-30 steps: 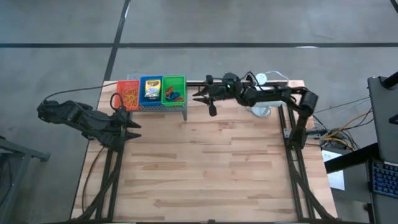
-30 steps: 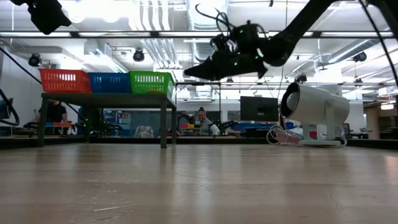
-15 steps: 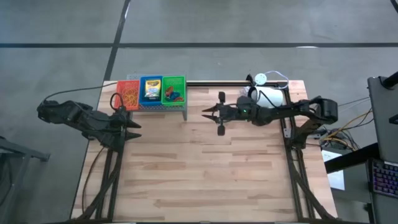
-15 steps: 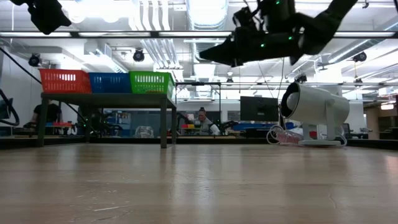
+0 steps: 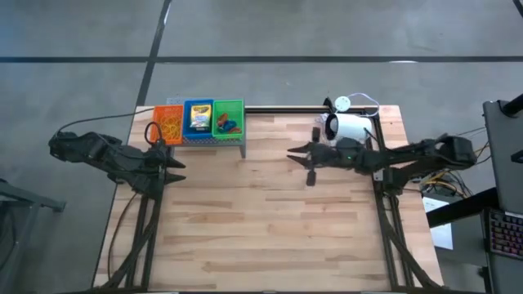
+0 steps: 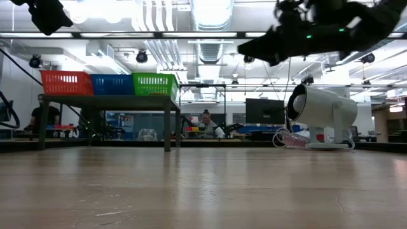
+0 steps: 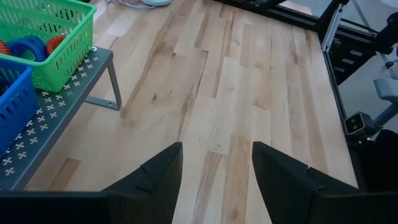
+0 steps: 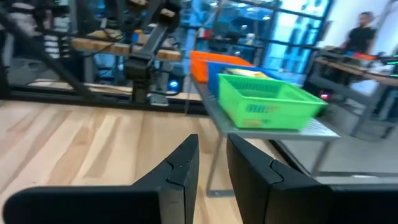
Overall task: Pick & Place Office Desk Supplies
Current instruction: Return to Home Position
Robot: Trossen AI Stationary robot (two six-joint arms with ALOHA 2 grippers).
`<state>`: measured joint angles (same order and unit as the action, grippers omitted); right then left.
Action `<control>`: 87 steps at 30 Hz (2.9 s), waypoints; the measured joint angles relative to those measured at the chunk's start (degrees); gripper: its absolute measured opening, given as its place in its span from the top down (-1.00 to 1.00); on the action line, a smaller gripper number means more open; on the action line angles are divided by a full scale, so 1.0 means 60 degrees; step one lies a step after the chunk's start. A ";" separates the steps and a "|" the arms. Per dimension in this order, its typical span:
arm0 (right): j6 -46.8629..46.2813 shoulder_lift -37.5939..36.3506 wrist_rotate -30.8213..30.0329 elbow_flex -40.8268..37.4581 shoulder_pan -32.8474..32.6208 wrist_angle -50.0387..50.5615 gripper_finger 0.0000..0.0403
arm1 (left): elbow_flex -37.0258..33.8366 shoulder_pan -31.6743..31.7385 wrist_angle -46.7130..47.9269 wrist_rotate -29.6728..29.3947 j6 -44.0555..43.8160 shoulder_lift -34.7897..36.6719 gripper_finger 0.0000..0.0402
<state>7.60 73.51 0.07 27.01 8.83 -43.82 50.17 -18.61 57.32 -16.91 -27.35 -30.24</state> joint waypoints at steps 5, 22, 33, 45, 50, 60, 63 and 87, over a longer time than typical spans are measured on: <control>0.0101 -0.1600 -0.1373 -0.1256 -0.0653 0.0003 0.61 | 0.0000 -0.0002 0.0000 0.0000 0.0001 0.0000 0.00; 0.0148 -0.6151 -0.3050 -0.4419 -0.1579 0.0453 0.61 | 0.0003 0.0000 -0.0003 0.0000 -0.0001 0.0003 0.00; -0.0390 -1.0124 -0.3235 -0.4416 -0.1579 0.4093 0.61 | 0.0000 0.0000 0.0000 0.0000 -0.0001 0.0004 0.00; -0.0314 -1.2216 -0.2349 -0.4416 -0.1573 0.5454 0.61 | 0.0004 -0.0004 0.0004 0.0000 0.0002 -0.0043 0.00; -0.0048 -1.2250 -0.2744 -0.4416 -0.1576 0.5163 0.61 | 0.0004 -0.0004 0.0004 0.0000 0.0000 -0.0066 0.00; 0.0364 -1.2250 -0.2788 -0.4416 -0.1572 0.4912 0.61 | 0.0011 -0.0003 0.0648 0.0040 0.0556 -0.0065 0.00; 0.0517 -1.2250 -0.2786 -0.4416 -0.1575 0.4915 0.61 | 0.0004 -0.0004 0.0497 -0.0064 0.0524 -0.0058 0.00; -0.0040 -1.2231 -0.2760 -0.4412 -0.1572 0.5210 0.61 | -0.6410 -0.0590 -1.0505 -0.0470 0.2871 0.0836 0.00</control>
<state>7.36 0.12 -16.49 0.54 -0.60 -12.56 11.71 -22.15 -5.71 -19.73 -10.12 -25.22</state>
